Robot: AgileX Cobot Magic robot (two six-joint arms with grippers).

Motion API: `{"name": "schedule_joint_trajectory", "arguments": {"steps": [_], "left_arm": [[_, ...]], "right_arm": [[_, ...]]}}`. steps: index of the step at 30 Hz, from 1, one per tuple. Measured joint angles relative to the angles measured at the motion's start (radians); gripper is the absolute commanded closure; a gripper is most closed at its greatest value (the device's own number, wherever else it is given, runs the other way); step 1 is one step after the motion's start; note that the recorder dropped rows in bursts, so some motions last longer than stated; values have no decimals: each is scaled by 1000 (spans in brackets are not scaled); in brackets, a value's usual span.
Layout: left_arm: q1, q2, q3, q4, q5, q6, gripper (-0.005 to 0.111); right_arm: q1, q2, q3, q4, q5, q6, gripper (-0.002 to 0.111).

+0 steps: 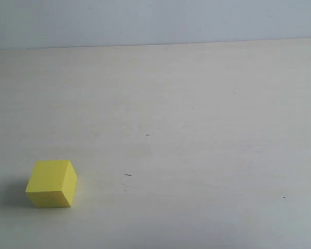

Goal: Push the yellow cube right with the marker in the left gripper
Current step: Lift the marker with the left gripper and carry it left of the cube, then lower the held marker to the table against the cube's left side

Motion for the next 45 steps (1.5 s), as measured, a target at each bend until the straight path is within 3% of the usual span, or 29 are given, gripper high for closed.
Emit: {"name": "schedule_joint_trajectory", "arguments": {"steps": [5,14,20,25,32,45], "left_arm": [[26,-22,12,40,3,137,107],[26,213,53,-36,-6,518,107],[33,343,197,-56,-213,666,107],[108,423,299,-56,-382,776,107],[184,472,348,-48,-430,1045,107],[186,504,353,-63,-549,1094,107]], "right_arm": [[0,0,0,0,0,0,108],[0,0,0,0,0,0,108],[0,0,0,0,0,0,108],[0,0,0,0,0,0,108],[0,0,0,0,0,0,108],[0,0,0,0,0,0,108]]}}
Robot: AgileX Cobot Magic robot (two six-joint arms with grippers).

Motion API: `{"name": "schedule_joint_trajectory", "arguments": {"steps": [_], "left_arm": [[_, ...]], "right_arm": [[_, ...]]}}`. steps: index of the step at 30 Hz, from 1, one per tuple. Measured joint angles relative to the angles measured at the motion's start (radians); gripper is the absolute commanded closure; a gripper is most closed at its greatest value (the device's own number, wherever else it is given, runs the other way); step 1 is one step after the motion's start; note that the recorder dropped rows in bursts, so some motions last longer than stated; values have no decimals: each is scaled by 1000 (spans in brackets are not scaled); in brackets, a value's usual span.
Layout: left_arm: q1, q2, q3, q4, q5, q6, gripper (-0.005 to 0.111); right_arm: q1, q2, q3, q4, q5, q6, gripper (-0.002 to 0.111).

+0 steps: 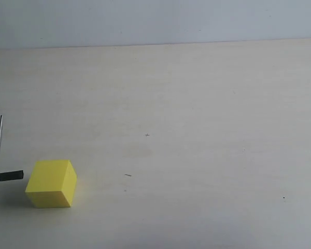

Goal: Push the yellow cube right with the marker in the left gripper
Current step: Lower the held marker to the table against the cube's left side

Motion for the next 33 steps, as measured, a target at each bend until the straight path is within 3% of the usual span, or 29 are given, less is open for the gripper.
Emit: {"name": "schedule_joint_trajectory", "arguments": {"steps": [6,15,19,22,33], "left_arm": [[0,9,0,0,-21,0,106],[0,94,0,26,17,0,90],[0,97,0,28,-7,0,93],[0,97,0,28,-15,0,107],[-2,97,0,32,-11,0,107]], "right_arm": [[0,0,0,0,0,0,108],[0,0,0,0,0,0,108],[0,0,0,0,0,0,108],[0,0,0,0,0,0,108],[0,0,0,0,0,0,108]]}}
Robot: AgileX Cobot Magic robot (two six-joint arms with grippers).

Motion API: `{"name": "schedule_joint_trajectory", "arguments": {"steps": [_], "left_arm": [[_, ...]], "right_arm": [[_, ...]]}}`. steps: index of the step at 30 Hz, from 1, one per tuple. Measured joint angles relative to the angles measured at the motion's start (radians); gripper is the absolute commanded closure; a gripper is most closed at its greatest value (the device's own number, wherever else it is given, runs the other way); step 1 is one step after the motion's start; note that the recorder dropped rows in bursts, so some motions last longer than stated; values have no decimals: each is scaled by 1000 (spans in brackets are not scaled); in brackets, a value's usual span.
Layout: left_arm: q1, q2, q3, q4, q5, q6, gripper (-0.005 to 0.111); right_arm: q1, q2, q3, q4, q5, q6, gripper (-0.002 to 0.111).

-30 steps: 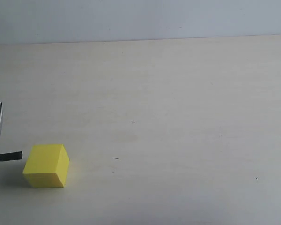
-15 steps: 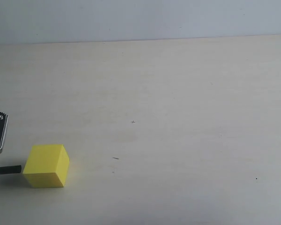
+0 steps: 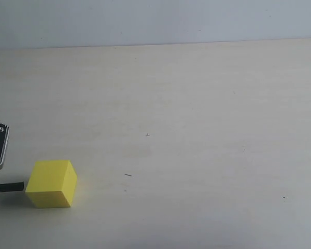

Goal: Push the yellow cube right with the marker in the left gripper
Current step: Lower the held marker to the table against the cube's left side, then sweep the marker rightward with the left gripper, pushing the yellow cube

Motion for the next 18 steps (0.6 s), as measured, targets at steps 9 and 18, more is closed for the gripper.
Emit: {"name": "schedule_joint_trajectory", "arguments": {"steps": [9,18], "left_arm": [[-206,2,-4,-85,-9,-33,107],[-246,2,-16,90,98,-315,107]], "right_arm": [[0,0,0,0,0,0,108],[0,0,0,0,0,0,108]]}}
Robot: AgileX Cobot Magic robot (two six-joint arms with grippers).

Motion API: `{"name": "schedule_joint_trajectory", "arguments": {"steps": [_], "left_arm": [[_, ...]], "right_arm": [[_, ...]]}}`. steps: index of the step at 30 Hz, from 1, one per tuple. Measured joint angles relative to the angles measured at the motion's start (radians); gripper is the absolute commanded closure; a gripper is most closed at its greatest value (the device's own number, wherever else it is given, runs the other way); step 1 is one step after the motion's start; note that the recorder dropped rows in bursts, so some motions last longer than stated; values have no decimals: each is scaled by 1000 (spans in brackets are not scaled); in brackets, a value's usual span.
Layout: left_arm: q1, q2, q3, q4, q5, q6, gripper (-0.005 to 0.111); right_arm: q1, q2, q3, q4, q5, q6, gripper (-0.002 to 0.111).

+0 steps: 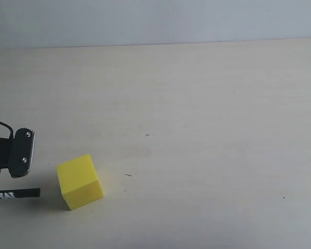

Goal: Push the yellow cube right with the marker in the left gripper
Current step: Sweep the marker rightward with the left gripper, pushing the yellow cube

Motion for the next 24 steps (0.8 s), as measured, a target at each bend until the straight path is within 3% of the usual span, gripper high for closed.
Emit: {"name": "schedule_joint_trajectory", "arguments": {"steps": [4,8,12,15,24], "left_arm": [[2,0,0,-7,-3,-16,107],[-6,2,0,-117,-108,-18,107],[-86,6,-9,-215,-190,2,107],[-120,8,-13,-197,-185,2,107],[-120,12,-13,-60,-107,-74,107]], "right_arm": [[0,0,0,0,0,0,108],[0,0,0,0,0,0,108],[0,0,0,0,0,0,108],[0,0,0,0,0,0,108],[0,0,0,0,0,0,108]]}}
